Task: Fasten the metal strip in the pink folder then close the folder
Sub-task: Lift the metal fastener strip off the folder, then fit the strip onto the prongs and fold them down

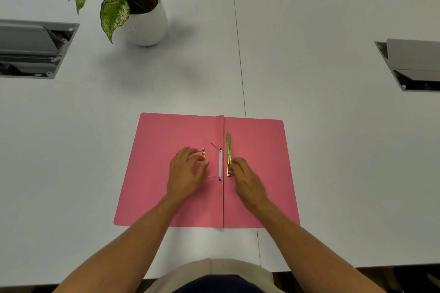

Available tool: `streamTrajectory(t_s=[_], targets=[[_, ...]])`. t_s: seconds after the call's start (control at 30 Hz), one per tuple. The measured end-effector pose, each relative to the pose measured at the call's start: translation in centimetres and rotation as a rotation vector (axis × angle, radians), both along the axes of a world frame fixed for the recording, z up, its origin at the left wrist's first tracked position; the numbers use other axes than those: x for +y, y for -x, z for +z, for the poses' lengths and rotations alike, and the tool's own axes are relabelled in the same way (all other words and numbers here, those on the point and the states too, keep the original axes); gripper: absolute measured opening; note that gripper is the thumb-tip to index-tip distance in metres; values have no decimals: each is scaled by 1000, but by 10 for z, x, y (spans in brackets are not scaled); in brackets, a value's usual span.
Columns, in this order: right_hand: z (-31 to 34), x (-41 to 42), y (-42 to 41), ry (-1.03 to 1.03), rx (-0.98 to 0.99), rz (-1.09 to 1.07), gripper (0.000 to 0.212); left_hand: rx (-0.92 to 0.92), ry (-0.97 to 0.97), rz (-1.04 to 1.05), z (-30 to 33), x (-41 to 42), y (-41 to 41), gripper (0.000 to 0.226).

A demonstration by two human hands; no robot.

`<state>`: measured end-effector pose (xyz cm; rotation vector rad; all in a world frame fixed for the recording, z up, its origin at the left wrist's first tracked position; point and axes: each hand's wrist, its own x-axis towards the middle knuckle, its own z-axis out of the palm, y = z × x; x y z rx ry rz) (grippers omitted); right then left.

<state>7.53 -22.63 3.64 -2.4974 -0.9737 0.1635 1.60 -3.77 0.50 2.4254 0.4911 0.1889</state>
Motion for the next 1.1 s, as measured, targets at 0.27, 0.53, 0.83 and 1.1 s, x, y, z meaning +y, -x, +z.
streamTrajectory(t_s=[0.27,0.53,0.83,1.1], targets=[[12,29,11,-47,-9,147,18,92,618,17,25,-2,-16,31],[-6,30,18,-108,1,88,12,175,956,65,24,6,-5,24],[-19,28,10,-36,378,-22,21,172,935,47,15,8,0,26],[-21,34,7,-70,416,-47,17,165,992,33,11,7,-2,26]])
